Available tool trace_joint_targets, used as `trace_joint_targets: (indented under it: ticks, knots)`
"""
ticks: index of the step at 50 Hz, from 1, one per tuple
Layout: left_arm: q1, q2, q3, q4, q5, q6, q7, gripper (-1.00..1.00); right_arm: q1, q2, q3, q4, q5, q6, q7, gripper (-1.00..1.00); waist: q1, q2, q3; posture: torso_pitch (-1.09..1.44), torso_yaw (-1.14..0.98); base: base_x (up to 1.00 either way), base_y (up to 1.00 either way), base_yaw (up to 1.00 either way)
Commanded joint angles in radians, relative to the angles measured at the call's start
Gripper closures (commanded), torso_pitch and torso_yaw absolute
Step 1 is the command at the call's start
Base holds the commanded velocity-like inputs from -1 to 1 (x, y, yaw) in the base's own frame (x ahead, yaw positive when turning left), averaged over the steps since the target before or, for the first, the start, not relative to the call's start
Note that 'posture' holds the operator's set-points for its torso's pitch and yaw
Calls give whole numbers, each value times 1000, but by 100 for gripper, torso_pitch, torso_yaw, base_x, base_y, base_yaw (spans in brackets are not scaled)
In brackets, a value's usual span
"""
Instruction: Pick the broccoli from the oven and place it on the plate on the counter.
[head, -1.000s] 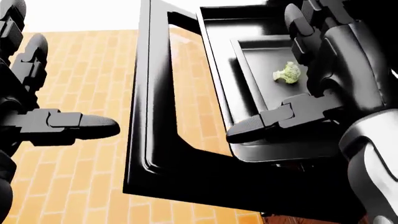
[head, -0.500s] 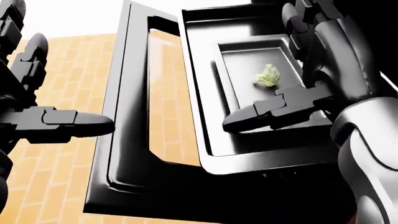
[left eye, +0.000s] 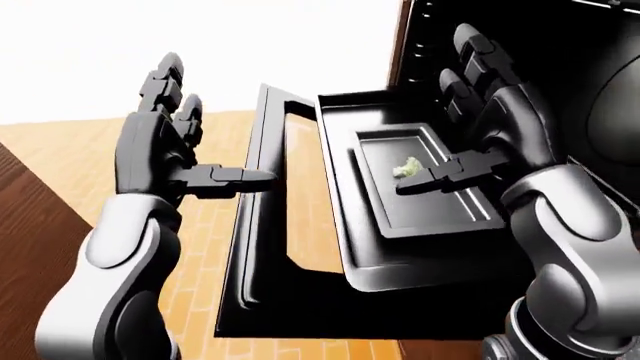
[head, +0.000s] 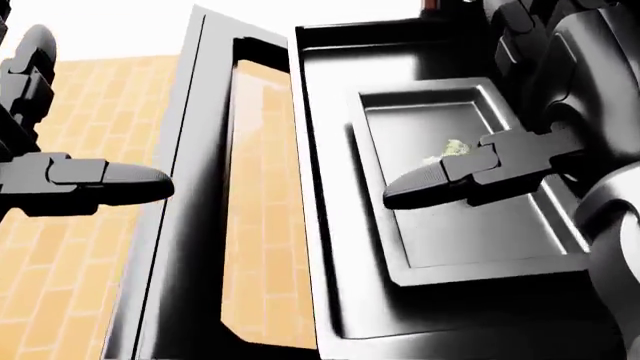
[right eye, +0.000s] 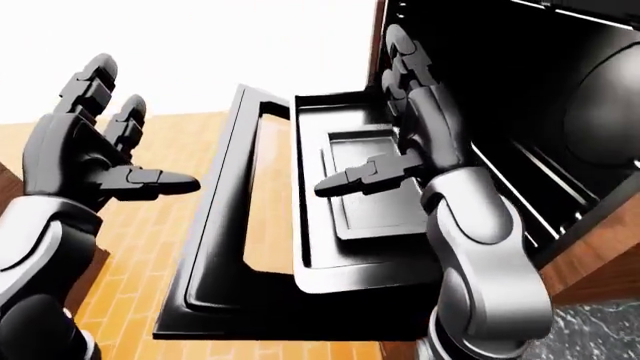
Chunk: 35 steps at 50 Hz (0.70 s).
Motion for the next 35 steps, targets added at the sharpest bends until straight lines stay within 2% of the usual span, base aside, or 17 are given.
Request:
trace_joint_targets:
  ticks: [1, 2, 3, 4, 5, 6, 7, 11, 13, 15, 16, 18, 20, 22, 27, 28, 35]
  knots:
    - [-13, 6, 7, -12, -6, -29, -2, -100, -18, -9, -3, -15, -1, -26, -5, -100, -4, -12, -12, 0, 0, 0, -38, 0]
    - [-9, 8, 7, -8, -4, -37, -4, -100, -15, -10, -1, -3, -2, -40, -3, -100, 1, -24, -29, 0, 0, 0, -39, 0]
    - [-9, 8, 8, -11, -5, -34, -2, -100, -16, -10, 0, -2, -2, -38, -4, -100, -11, -19, -14, 0, 0, 0, -38, 0]
    - [-11, 9, 10, -16, -9, -27, -1, -100, -15, -10, 4, 3, -5, -45, -3, -100, -10, -42, 7, 0, 0, 0, -39, 0]
    - [-10, 10, 10, -14, -10, -31, -2, -100, -18, -10, 6, 9, -7, -47, -2, -100, -12, -49, 7, 0, 0, 0, -38, 0]
    - [-13, 13, 13, -2, -11, -40, -5, -100, -26, -9, 13, 8, -9, -40, -3, -100, -11, -37, 4, 0, 0, 0, -27, 0]
    - [-12, 14, 15, -5, -14, -39, -4, -100, -26, -9, 19, 17, -15, -51, -1, -100, -15, -23, 17, 0, 0, 0, 0, 0]
    - [-6, 19, 22, -2, -20, -45, -4, -100, -27, -2, 33, 20, -30, -53, 11, -100, -9, -21, 47, 0, 0, 0, 0, 0]
    - [-11, 22, 26, -7, -27, -37, 1, -100, -30, 2, 29, 13, -30, -45, 18, -100, 3, -7, 24, 0, 0, 0, 0, 34]
    - [-12, 24, 24, -3, -30, -41, 3, -100, -39, 2, 32, 5, -35, -29, 18, -100, -8, 15, 19, 0, 0, 0, 14, 19]
    - [-13, 25, 23, -2, -30, -41, 4, -100, -47, 3, 28, 8, -36, -26, 18, -100, 2, -5, 30, 0, 0, 0, 0, 0]
    - [-11, 25, 20, 0, -31, -44, 6, -100, -48, -4, 26, 25, -40, -34, 26, -100, -15, 21, 32, 0, 0, 0, 0, 0]
    - [-13, 26, 21, -3, -33, -40, 7, -100, -54, -17, 29, 61, -50, -48, 41, -100, -26, 73, 15, 0, 0, 0, 0, 0]
    - [-16, 28, 27, -23, -43, -17, 13, -100, -66, -28, 33, 87, -66, -45, 54, -100, -21, 46, 30, 0, 0, 0, 0, 0]
    - [-18, 32, 26, -22, -46, -18, 16, -100, -102, -66, 29, 148, -105, -30, 99, -100, 0, -3, 1, 0, 0, 0, 0, 0]
    - [-20, 33, 28, -23, -49, -14, 17, -100, -108, -73, 32, 157, -118, -25, 107, -100, 1, -7, 12, 0, 0, 0, 0, 0]
    - [-19, 35, 25, -23, -49, -17, 18, -100, -153, -179, 82, 291, -279, -31, 236, -100, 11, -2, 7, 0, 0, 0, 0, 0]
